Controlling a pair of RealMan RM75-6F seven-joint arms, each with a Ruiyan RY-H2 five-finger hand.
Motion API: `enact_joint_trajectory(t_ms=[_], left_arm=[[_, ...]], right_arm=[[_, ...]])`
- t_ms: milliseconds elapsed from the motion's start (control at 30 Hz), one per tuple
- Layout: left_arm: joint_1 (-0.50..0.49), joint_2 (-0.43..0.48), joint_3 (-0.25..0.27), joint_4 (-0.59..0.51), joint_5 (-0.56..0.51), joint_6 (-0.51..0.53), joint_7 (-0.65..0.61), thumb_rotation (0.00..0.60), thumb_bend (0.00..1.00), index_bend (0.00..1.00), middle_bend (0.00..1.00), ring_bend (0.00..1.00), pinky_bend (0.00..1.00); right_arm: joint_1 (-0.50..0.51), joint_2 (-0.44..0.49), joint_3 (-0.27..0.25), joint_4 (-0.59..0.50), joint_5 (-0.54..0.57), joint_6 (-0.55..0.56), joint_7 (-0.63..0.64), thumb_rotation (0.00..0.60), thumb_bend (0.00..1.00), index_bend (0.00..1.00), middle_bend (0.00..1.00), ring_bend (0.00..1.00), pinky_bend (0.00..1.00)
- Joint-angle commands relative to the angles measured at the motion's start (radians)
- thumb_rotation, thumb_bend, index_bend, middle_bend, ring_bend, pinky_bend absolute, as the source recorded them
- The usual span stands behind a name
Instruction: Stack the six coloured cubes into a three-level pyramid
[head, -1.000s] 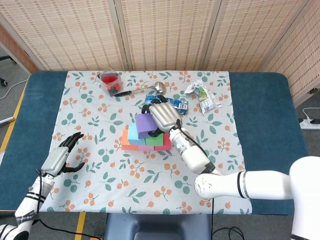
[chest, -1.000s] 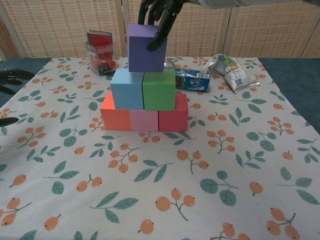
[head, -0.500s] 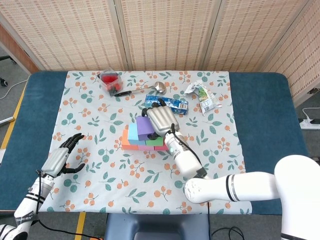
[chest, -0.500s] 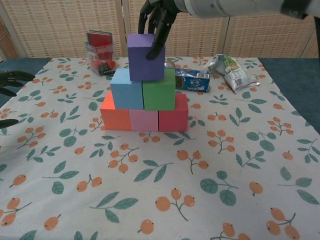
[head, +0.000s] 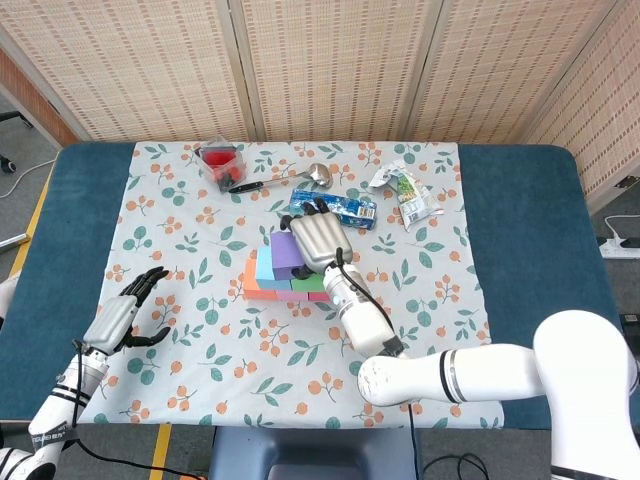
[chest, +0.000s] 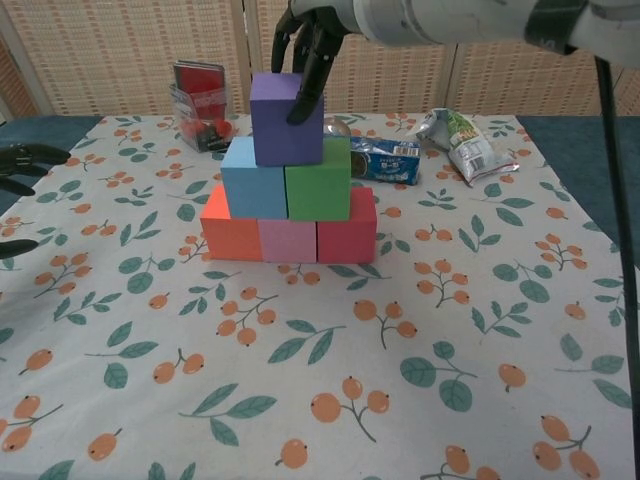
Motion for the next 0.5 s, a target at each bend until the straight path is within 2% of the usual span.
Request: enact_joint_trajectory(t_ms=[33, 100, 267, 367, 500], left_arm=[[0.0, -0.002, 0.001, 0.005, 0.001, -0.001, -0.005, 0.6, 0.31, 0.03, 0.0, 0.0, 0.13], [0.001, -0.002, 0.001, 0.007, 0.001, -0.001, -0.009, 0.6, 0.31, 0.03, 0.0, 0.0, 0.13], [0.002, 0.0, 0.0, 0.008, 0.0, 0.001, -0.012, 0.6, 0.31, 0.03, 0.0, 0.0, 0.13], [0.003, 0.002, 0.001, 0.006, -0.003, -0.001, -0.012, 0.6, 0.31, 0.03, 0.0, 0.0, 0.13], [0.004, 0.009, -0.001, -0.004, -0.009, -0.004, -0.01, 0.6, 0.31, 0.03, 0.0, 0.0, 0.13]], right_arm=[[-0.012, 0.008, 0.005, -0.003, -0.009, -0.019, 0.01, 0.6, 0.15, 0.07, 0.25, 0.0, 0.0], [-0.023, 0.019, 0.008, -0.013, -0.021, -0.033, 0.023, 0.6, 0.12, 0.01, 0.2, 0.0, 0.0], [-0.055, 0.062, 0.018, -0.045, -0.06, -0.093, 0.069, 0.6, 0.06, 0.0, 0.15, 0.0, 0.0], [-0.084, 0.105, 0.029, -0.051, -0.116, -0.198, 0.129, 0.6, 0.05, 0.0, 0.15, 0.0, 0.0], [-0.122, 0.143, 0.025, -0.007, -0.256, -0.346, 0.216, 0.6, 0.02, 0.01, 0.15, 0.0, 0.0]])
